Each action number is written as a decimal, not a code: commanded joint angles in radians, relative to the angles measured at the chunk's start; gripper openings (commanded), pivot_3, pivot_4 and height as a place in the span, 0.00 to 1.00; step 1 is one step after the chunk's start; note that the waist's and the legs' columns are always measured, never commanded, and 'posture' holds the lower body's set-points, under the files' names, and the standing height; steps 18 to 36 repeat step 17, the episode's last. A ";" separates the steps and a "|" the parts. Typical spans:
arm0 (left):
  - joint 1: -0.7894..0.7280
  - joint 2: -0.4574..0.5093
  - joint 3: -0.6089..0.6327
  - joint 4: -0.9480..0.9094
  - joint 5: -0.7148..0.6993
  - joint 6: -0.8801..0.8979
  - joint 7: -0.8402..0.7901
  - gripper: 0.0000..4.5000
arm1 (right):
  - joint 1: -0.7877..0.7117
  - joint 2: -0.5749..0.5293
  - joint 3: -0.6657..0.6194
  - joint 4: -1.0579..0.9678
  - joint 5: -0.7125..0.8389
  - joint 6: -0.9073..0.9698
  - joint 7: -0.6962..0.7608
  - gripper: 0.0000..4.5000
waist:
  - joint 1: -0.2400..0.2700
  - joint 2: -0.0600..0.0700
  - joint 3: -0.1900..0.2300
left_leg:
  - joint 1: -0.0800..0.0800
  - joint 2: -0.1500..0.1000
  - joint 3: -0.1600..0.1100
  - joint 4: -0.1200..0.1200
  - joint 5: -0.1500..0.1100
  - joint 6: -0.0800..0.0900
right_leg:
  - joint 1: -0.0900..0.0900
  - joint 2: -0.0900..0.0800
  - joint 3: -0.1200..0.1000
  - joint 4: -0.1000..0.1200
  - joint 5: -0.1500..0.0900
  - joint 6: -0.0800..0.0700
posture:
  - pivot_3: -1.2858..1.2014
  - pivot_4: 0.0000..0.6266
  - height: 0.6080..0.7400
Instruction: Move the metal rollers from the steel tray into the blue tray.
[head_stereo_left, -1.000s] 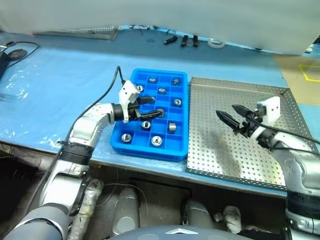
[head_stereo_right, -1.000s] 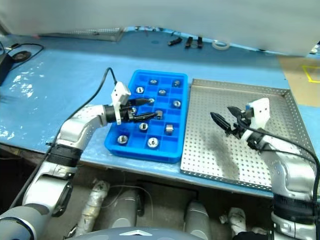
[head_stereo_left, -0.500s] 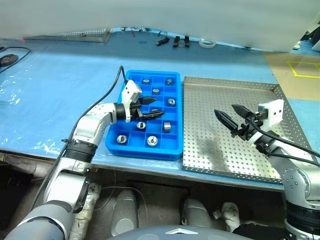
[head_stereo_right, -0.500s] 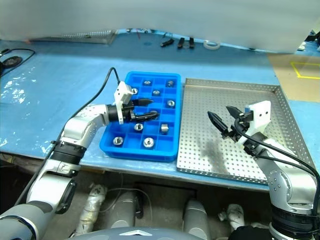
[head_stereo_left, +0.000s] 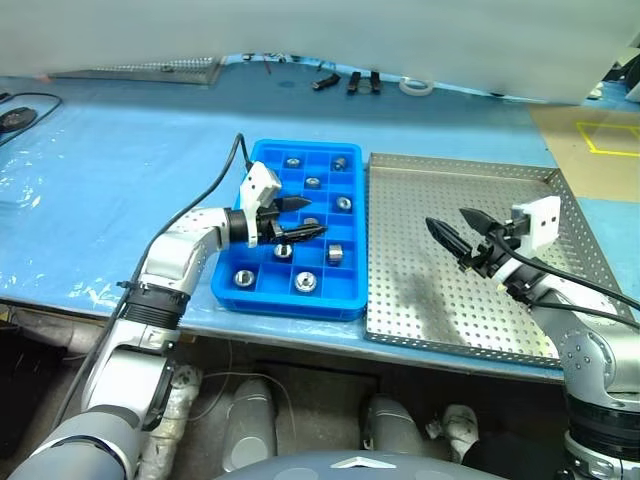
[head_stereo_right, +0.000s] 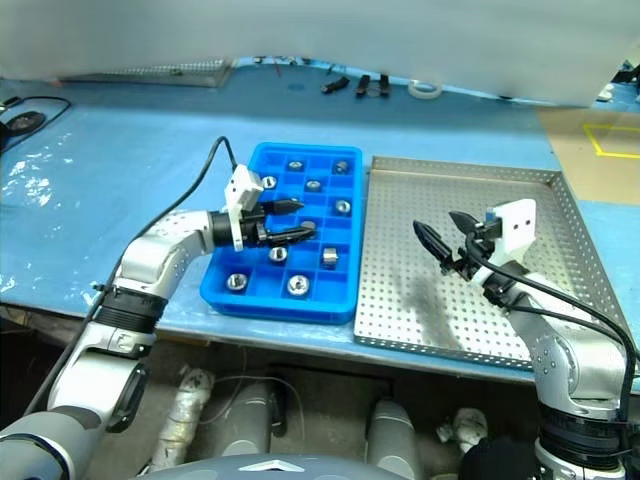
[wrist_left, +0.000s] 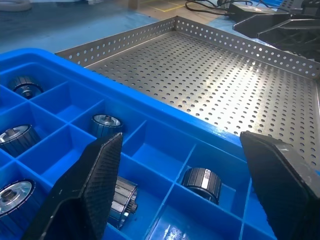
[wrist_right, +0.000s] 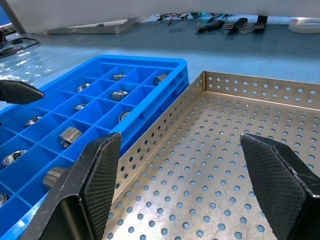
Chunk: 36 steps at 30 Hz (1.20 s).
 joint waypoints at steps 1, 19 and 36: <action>-0.005 0.005 0.020 -0.042 -0.011 -0.002 0.003 0.88 | -0.006 -0.018 -0.022 -0.016 0.021 -0.009 0.004 0.89 | 0.000 0.000 0.000 | 0.000 0.000 0.000 0.000 0.000 0.000 | 0.000 0.000 0.000 0.000 0.000 0.000 | 0.46 0.24 1.00; -0.012 0.011 0.019 -0.032 -0.005 -0.006 -0.002 0.88 | 0.001 -0.015 -0.017 -0.011 0.018 -0.019 -0.002 0.89 | -0.001 0.000 0.000 | 0.000 0.000 0.000 0.000 0.000 0.000 | 0.000 0.000 0.000 0.000 0.000 0.000 | 0.46 0.24 1.00; -0.012 0.011 0.019 -0.032 -0.005 -0.006 -0.002 0.88 | 0.001 -0.015 -0.017 -0.011 0.018 -0.019 -0.002 0.89 | -0.001 0.000 0.000 | 0.000 0.000 0.000 0.000 0.000 0.000 | 0.000 0.000 0.000 0.000 0.000 0.000 | 0.46 0.24 1.00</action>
